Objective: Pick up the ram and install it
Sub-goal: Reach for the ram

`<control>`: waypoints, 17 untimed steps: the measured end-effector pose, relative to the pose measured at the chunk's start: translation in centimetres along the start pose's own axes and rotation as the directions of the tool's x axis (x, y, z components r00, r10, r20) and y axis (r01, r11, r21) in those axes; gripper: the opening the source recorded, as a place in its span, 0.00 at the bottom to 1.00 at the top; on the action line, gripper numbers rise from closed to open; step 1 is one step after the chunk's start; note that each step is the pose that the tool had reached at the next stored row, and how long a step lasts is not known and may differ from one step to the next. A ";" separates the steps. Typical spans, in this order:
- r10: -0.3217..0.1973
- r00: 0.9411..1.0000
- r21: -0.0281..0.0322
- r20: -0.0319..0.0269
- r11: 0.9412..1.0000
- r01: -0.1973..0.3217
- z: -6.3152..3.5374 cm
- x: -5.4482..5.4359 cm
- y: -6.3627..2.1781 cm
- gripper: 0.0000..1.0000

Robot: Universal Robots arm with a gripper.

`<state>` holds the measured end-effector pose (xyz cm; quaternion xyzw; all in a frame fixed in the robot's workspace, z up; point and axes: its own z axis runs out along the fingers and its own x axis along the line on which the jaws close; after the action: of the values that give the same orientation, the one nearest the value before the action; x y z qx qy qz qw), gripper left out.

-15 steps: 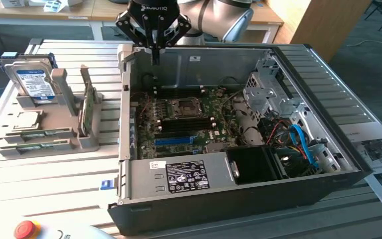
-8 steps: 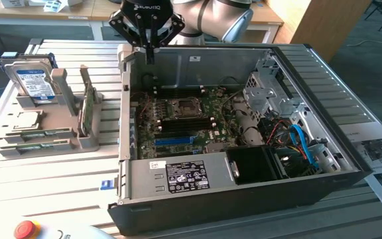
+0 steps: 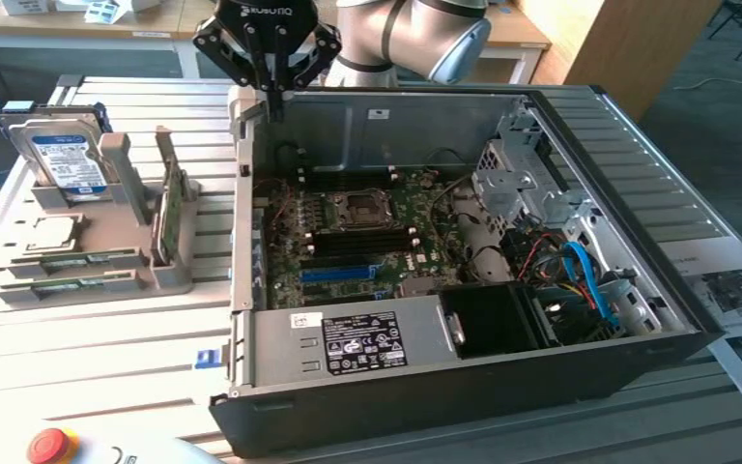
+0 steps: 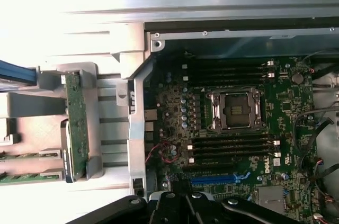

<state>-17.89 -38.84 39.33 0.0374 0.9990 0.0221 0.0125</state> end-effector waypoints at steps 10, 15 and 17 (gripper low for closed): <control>0.000 1.000 0.000 0.000 1.000 0.000 -0.03 2.0 0.29 0.10; 0.000 1.000 0.000 0.000 1.000 0.000 -0.06 3.2 0.35 0.10; 0.000 1.000 0.000 0.000 1.000 0.000 -0.07 3.7 0.37 0.10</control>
<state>-21.60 -38.19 39.33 0.0374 0.9990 0.0221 0.0125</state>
